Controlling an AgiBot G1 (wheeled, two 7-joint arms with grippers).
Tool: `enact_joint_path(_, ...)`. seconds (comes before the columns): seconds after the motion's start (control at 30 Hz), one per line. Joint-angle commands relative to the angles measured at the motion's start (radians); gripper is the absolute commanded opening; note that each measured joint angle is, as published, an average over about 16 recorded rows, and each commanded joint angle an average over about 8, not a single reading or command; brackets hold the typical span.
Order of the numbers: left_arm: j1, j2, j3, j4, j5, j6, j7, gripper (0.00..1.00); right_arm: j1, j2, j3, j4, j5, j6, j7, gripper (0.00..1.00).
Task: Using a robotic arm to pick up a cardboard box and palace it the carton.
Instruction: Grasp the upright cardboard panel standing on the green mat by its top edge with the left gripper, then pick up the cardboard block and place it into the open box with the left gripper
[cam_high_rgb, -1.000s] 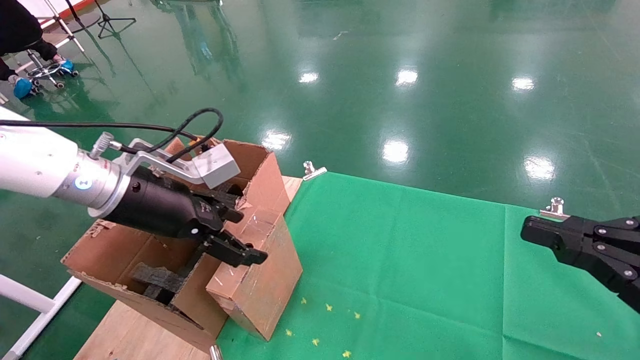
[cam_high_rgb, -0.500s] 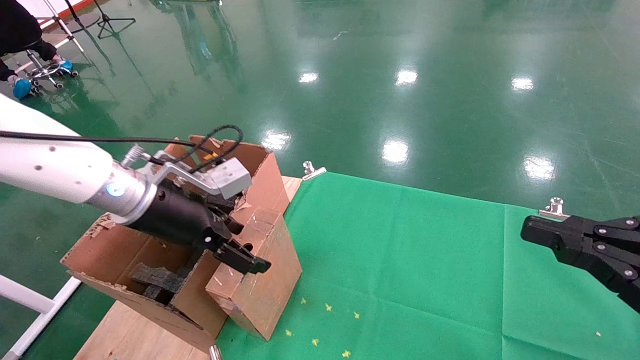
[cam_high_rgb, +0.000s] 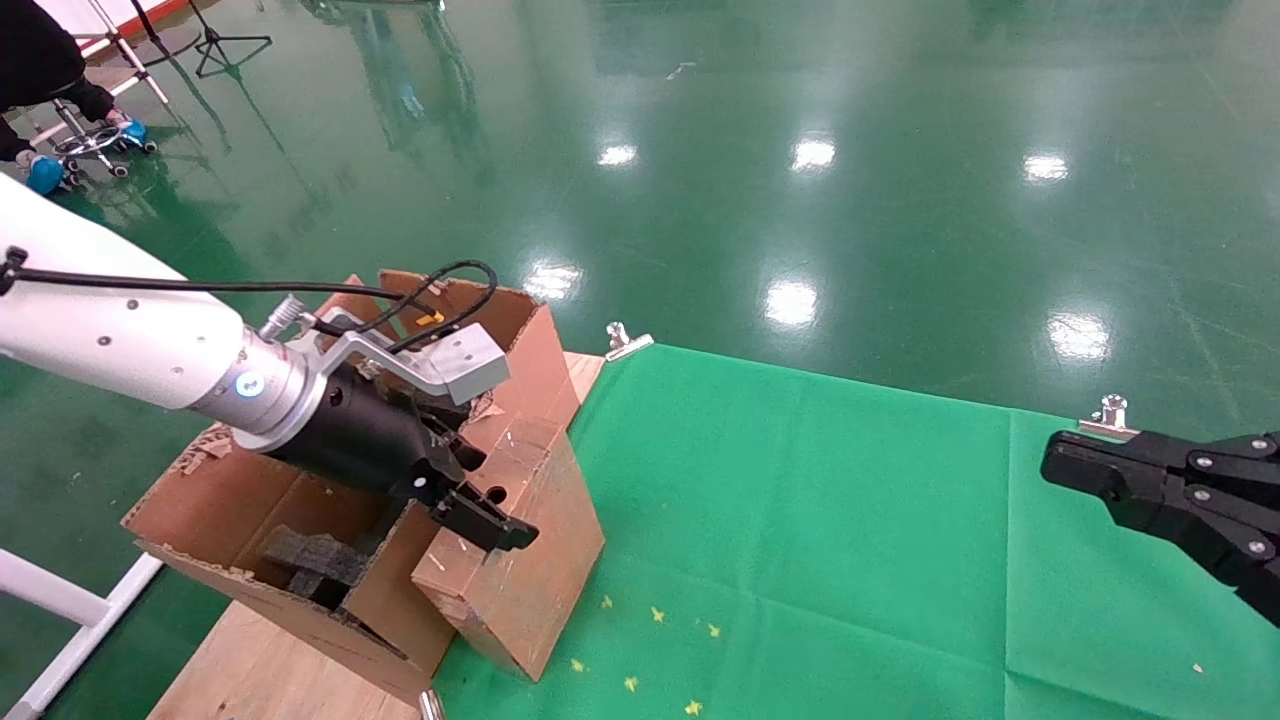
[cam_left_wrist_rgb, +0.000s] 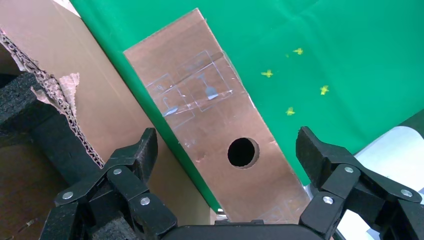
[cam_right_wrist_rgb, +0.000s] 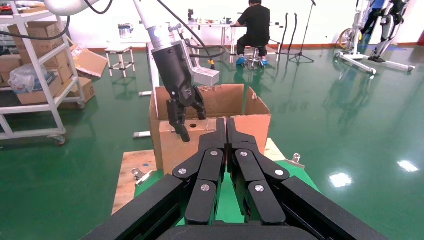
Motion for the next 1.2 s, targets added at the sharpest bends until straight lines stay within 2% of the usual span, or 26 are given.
enact_joint_path(0.03,-0.001,0.000,0.001,0.000,0.000,0.000,0.001,0.06,0.000,0.000,0.000,0.000,0.000,0.000,0.000,1.00)
enact_joint_path(0.07,-0.001,0.000,0.000,0.000,0.000,0.000,0.000,0.00,0.000,0.000,0.000,0.000,0.000,0.000,0.000,1.00)
enact_joint_path(0.77,0.001,0.002,-0.007,0.012,-0.009,-0.002,0.008,0.00,0.000,0.000,0.000,0.000,0.000,0.000,0.000,1.00)
enact_joint_path(1.03,-0.017,-0.012,-0.042,0.058,-0.096,-0.004,0.067,0.00,0.000,0.000,0.000,0.000,0.000,0.000,0.000,1.00)
enact_joint_path(1.2,-0.069,-0.036,-0.089,0.110,-0.154,-0.003,0.128,0.00,0.000,0.000,0.000,0.000,0.000,0.000,0.000,1.00)
